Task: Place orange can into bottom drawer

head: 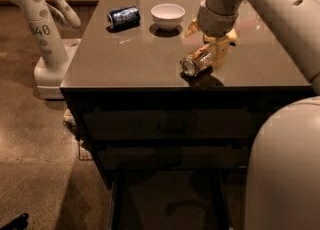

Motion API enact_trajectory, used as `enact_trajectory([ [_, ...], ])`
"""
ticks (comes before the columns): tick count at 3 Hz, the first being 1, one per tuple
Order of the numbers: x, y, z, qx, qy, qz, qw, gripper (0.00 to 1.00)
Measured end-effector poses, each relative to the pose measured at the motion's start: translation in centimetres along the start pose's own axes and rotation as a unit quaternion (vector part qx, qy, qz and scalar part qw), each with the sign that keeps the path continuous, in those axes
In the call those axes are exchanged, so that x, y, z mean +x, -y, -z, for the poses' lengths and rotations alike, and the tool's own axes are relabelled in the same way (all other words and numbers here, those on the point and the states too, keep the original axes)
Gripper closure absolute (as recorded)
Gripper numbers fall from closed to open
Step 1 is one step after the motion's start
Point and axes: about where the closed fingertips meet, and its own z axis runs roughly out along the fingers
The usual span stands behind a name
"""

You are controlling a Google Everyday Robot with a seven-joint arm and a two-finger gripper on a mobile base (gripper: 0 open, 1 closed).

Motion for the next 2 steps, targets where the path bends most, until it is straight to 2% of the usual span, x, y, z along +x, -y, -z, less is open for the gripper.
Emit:
enact_trajectory([
  [2,-0.9,-0.6,-2.6,-0.025,0.020,0.003,0.9995,0.66],
])
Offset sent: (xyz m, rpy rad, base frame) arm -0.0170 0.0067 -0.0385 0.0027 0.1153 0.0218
